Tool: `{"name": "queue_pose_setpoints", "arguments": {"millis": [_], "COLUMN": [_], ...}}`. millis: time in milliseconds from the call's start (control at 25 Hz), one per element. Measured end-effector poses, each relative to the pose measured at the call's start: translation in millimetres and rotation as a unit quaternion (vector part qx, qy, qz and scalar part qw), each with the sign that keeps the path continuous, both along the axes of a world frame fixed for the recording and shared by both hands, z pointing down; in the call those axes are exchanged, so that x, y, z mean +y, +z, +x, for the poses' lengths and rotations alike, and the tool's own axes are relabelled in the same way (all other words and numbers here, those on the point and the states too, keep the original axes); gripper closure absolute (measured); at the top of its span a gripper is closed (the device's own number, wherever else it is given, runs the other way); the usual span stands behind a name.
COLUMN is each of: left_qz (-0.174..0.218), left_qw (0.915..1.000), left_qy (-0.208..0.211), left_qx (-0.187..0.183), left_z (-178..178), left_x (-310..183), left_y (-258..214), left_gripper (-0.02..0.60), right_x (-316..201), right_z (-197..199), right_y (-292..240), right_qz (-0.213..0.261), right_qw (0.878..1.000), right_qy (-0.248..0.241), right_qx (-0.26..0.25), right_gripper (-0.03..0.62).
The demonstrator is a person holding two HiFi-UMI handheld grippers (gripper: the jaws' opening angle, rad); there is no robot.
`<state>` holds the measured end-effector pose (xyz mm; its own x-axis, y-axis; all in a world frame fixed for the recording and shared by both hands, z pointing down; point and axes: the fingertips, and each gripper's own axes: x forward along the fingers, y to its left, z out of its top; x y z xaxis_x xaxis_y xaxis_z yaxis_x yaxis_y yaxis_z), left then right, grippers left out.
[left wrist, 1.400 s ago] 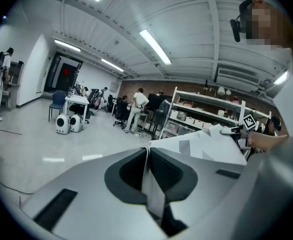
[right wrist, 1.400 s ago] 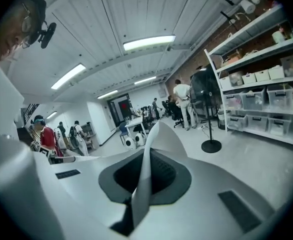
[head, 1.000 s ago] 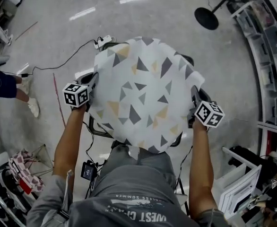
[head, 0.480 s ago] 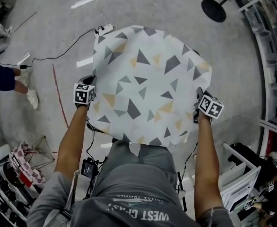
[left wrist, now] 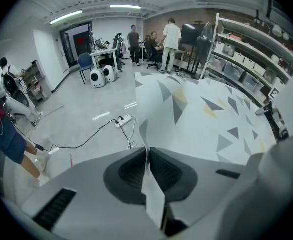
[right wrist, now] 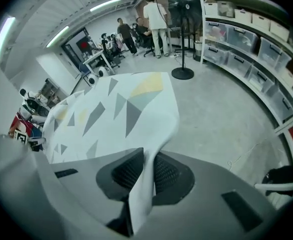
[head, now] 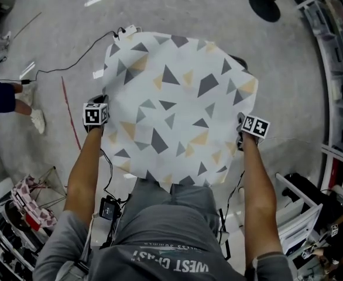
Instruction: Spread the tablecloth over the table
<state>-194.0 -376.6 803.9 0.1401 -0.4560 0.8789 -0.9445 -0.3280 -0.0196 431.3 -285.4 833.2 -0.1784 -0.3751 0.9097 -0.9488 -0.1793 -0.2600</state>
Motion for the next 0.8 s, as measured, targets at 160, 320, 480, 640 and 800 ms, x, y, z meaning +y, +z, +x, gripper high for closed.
{"name": "queue_pose_setpoints", "arguments": {"millis": [160, 320, 480, 640, 800], "left_qz": [0.011, 0.018, 0.014, 0.011, -0.009], "left_qw": [0.9999, 0.9992, 0.9992, 0.9992, 0.9994], "left_qy": [-0.013, -0.036, -0.037, -0.038, -0.027], "left_qx": [0.0, 0.002, -0.006, -0.012, -0.019], "left_z": [-6.8, -12.9, -5.2, -4.3, -5.5], "left_x": [17.4, 26.7, 15.0, 5.1, -3.6], "left_y": [0.6, 2.7, 5.9, 11.2, 20.7], "left_gripper": [0.574, 0.575, 0.578, 0.578, 0.577], "right_x": [-16.8, -27.7, -17.5, -9.1, -5.3], "right_z": [-20.1, -74.6, -90.3, -42.0, 0.1], "right_y": [-22.6, -52.9, -56.7, -20.9, 15.7], "right_qz": [0.028, 0.078, 0.108, 0.054, -0.008], "right_qw": [0.994, 0.955, 0.919, 0.958, 0.999], "right_qy": [-0.087, -0.241, -0.322, -0.241, -0.049], "right_qx": [0.065, 0.152, 0.201, 0.147, 0.012], "right_gripper": [0.546, 0.539, 0.549, 0.539, 0.526]}}
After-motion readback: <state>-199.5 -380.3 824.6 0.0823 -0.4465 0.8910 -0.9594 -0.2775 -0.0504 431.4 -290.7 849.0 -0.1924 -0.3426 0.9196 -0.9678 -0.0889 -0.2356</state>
